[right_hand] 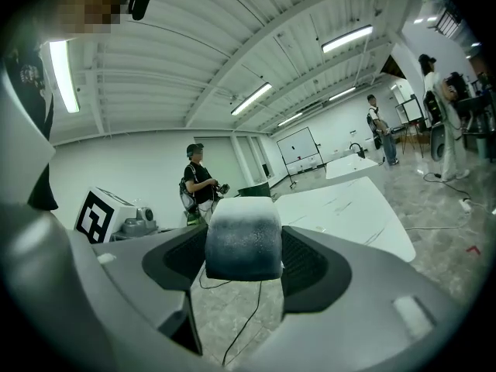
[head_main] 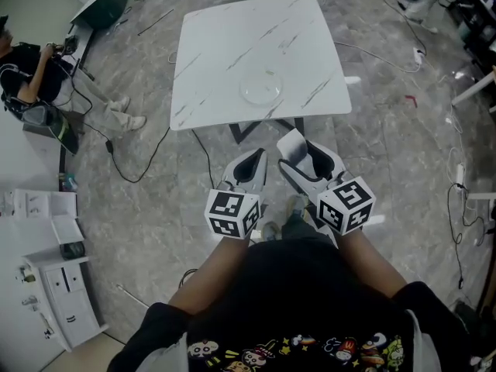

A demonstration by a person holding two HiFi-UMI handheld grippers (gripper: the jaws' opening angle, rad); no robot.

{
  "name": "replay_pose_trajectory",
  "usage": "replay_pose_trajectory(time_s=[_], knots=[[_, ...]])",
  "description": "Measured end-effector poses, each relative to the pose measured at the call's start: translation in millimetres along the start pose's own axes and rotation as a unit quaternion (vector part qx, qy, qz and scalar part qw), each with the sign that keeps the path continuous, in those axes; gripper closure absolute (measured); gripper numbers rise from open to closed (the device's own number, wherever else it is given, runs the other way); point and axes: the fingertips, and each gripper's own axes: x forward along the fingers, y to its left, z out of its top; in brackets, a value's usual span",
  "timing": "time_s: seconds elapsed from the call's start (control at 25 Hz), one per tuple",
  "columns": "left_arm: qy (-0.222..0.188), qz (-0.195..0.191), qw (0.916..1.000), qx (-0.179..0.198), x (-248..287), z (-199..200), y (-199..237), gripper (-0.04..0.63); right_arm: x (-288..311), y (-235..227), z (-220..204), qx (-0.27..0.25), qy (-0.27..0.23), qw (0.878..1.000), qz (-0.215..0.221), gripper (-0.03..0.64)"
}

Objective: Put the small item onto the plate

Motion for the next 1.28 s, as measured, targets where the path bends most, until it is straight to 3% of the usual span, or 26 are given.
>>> replay_pose_trajectory(time_s=[0.28, 0.64, 0.96, 1.28], knots=[[0.013, 0.017, 0.9997, -0.009, 42, -1, 1, 0.595, 21, -42, 4, 0.004, 0.016, 0.999, 0.027, 0.29], [0.017, 0.034, 0.9992, -0.01, 61, 9, 15, 0.595, 39, -59, 14, 0.008, 0.021, 0.999, 0.042, 0.29], [0.02, 0.042, 0.9985, -0.028, 73, 9, 56, 0.595, 71, -71, 18, 0.001, 0.036, 0.999, 0.031, 0.29], [0.027, 0.027, 0.9985, -0.039, 103, 10, 109, 0.595, 129, -86, 15, -0.009, 0.068, 0.998, 0.007, 0.29]])
